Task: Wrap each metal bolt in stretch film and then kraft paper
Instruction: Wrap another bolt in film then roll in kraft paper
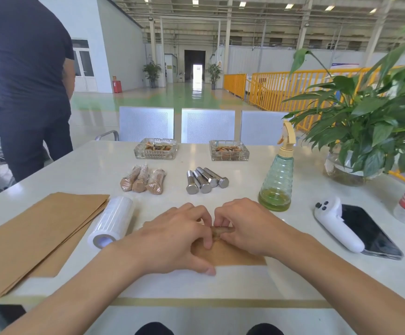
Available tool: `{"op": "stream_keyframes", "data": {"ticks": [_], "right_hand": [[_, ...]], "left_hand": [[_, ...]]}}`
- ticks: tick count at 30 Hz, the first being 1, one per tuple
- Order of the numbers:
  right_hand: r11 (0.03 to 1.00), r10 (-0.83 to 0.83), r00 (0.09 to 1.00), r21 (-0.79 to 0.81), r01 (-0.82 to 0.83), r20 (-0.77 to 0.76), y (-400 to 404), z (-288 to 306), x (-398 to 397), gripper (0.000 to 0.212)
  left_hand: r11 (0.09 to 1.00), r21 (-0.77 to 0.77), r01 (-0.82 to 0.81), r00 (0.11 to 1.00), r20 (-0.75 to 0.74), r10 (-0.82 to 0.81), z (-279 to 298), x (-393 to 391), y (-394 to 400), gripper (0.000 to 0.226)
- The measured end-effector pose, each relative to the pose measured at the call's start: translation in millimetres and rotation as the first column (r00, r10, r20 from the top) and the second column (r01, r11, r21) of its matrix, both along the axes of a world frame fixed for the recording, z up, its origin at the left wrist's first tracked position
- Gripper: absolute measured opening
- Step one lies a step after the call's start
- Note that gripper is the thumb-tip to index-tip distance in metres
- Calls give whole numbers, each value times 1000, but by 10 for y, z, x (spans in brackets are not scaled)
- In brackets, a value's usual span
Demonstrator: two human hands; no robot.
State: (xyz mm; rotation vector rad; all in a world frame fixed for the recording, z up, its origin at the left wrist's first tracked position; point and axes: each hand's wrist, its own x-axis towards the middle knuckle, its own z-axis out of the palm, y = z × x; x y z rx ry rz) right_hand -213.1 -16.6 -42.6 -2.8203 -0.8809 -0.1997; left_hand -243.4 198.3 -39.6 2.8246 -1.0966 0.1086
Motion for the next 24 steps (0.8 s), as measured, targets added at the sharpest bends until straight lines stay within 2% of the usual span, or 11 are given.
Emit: {"op": "stream_keyframes", "data": {"ticks": [8,15,17,20,24], "right_hand": [[1000,-8,1000,30,9,-21,-1,-15,4,7],[999,-9,1000,48,10,-21,10,-28,26,6],[999,-10,1000,44,11,-25,8,-29,33,6],[999,-20,999,42,21,-34,11,-25,45,8],[998,-38,997,43,40,-61,16,-10,72,10]], "left_hand": [[994,111,-8,992,125,-6,56,-131,-136,19],[964,261,-56,984,178,9,21,-209,-178,39],[966,249,-72,981,195,23,29,-212,-181,34],[980,180,-79,980,196,43,77,-199,-167,13],[994,64,-84,986,151,74,100,-189,-116,9]]}}
